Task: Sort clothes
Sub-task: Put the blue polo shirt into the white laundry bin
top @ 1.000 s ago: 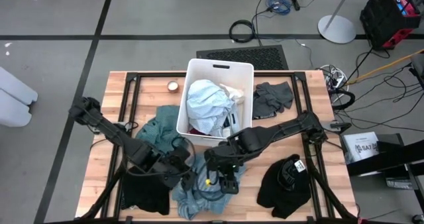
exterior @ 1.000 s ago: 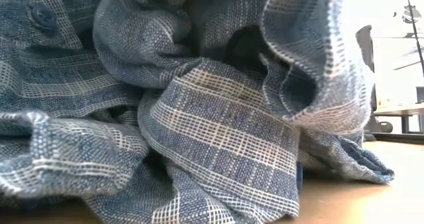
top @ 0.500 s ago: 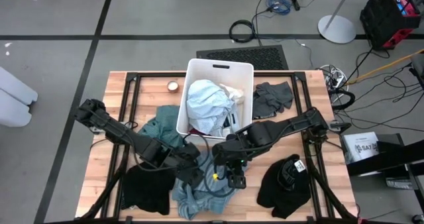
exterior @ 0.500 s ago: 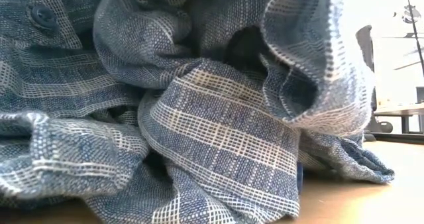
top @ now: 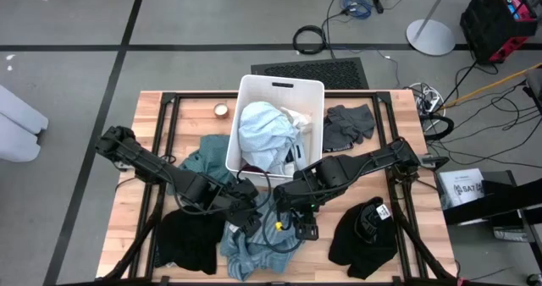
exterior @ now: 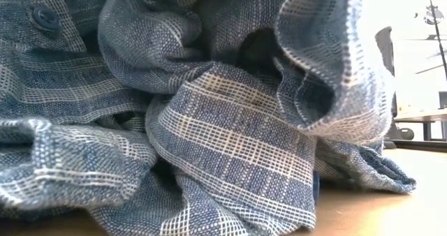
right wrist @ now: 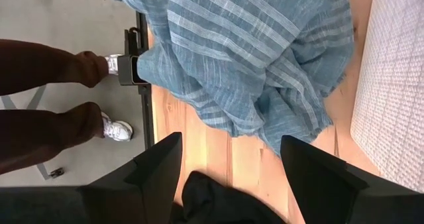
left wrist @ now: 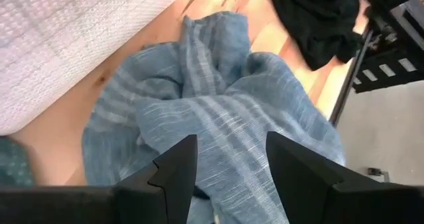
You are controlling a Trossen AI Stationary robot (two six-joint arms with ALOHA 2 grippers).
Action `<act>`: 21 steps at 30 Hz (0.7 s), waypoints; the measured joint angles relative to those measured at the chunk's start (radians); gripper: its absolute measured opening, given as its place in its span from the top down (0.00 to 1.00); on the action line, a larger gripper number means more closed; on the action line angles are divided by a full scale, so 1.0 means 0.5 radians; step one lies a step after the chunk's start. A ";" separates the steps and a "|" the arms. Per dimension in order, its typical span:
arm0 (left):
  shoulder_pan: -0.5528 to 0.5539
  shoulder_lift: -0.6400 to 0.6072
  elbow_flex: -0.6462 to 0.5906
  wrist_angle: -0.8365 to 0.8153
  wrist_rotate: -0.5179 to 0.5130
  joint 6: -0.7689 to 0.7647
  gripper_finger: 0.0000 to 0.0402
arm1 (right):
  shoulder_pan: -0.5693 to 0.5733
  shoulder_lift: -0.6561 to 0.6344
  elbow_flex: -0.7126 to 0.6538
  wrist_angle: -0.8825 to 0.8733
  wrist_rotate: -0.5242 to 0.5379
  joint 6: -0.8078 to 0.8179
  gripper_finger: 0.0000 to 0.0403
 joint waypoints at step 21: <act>-0.002 0.022 -0.061 -0.171 0.069 -0.191 0.11 | 0.000 0.002 -0.001 -0.002 -0.002 -0.015 0.40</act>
